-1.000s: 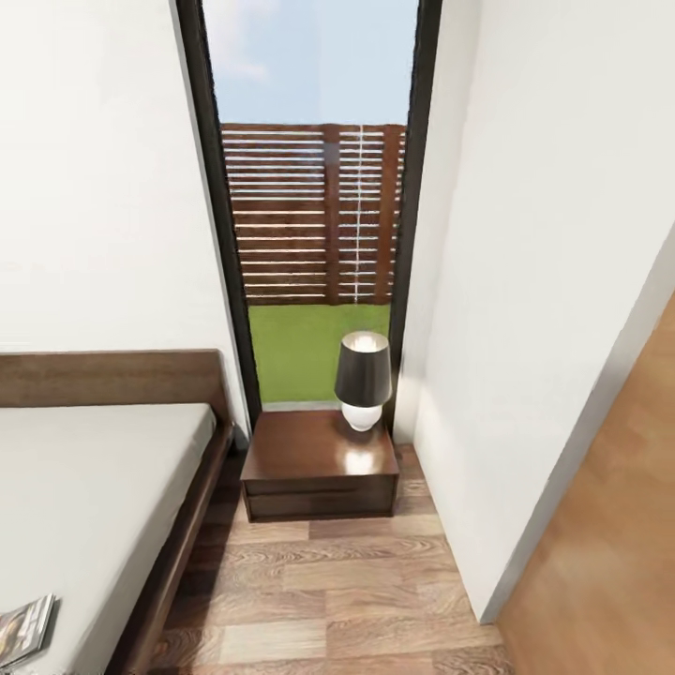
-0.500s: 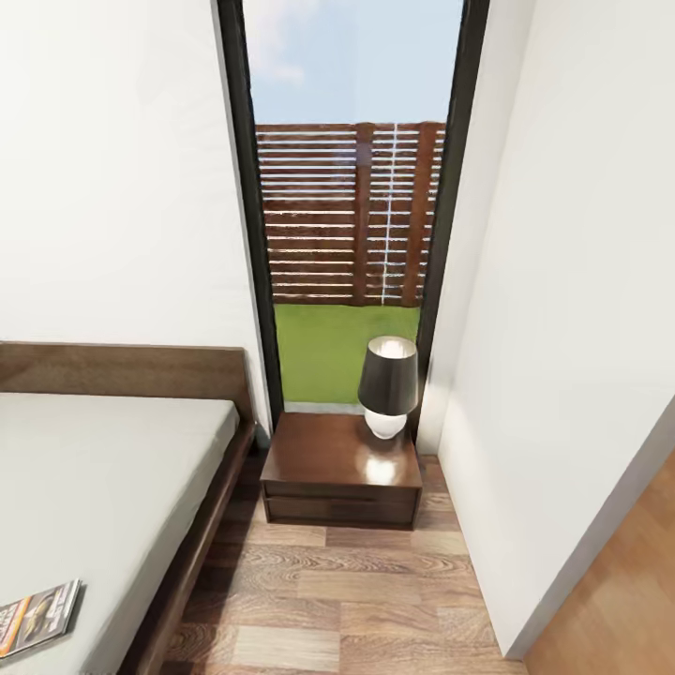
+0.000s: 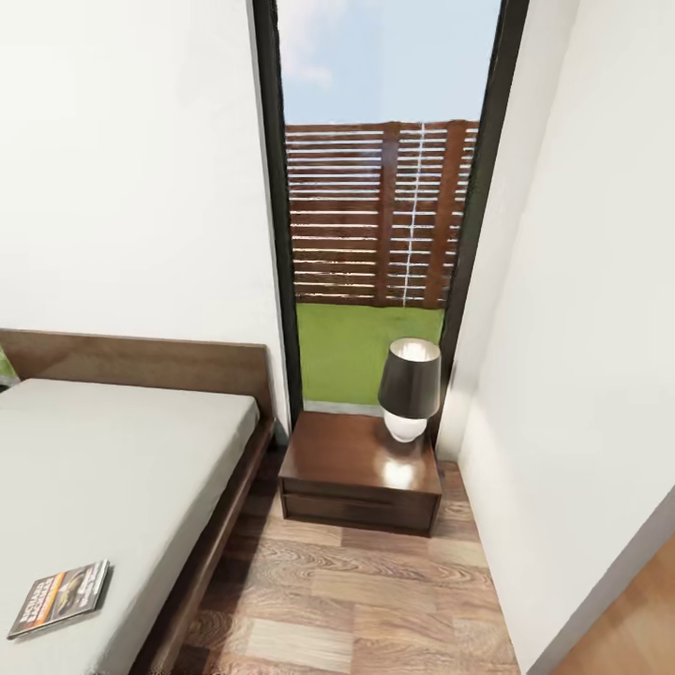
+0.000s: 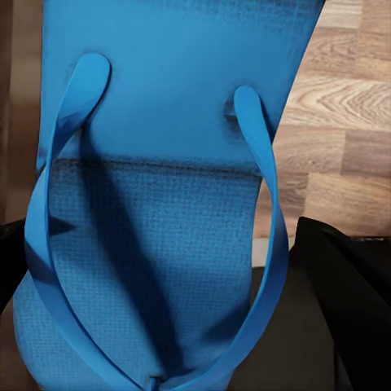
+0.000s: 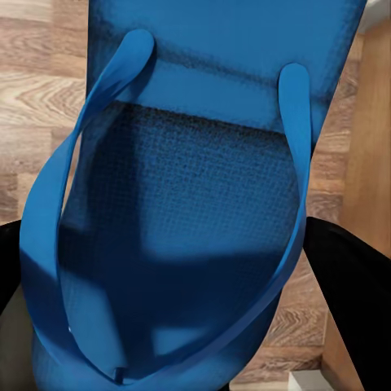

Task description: In the bedroom, move the book from the bed onto either nightstand, and place the two sandals side by side next to the bed.

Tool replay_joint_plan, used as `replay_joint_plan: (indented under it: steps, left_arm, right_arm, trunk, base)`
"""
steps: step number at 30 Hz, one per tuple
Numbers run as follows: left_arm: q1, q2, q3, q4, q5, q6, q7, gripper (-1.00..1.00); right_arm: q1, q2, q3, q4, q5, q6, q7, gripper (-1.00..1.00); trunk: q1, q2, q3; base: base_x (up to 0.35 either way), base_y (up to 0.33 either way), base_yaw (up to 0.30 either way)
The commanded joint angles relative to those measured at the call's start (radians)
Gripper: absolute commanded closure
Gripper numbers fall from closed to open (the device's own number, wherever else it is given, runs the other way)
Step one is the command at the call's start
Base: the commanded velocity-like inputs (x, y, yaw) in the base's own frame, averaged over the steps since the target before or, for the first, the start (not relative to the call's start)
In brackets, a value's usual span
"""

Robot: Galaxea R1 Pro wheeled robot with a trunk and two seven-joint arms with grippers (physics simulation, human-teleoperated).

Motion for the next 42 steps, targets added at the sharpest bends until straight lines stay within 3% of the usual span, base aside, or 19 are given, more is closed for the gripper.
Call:
replay_joint_plan:
  steps: [1,15,42]
  left_arm:
    - [-0.001,0.000,0.007,0.001,-0.011,-0.004,0.003,1.00]
    - [0.000,0.000,0.004,0.001,-0.010,-0.004,0.003,1.00]
    - [0.001,-0.002,0.002,0.001,-0.010,-0.004,0.003,1.00]
  right_arm:
    - [-0.001,0.000,0.008,0.001,-0.010,-0.004,-0.003,1.00]
    - [-0.001,-0.002,0.008,-0.001,-0.010,-0.004,-0.003,1.00]
    - [0.000,0.001,0.009,0.000,-0.010,-0.004,-0.003,1.00]
  trunk:
    - [0.001,-0.002,-0.002]
    - [0.001,-0.002,-0.002]
    - [0.001,-0.002,0.007]
  base:
    - [0.001,0.000,0.120]
    - [0.000,-0.001,0.040]
    - [0.000,-0.086,0.146]
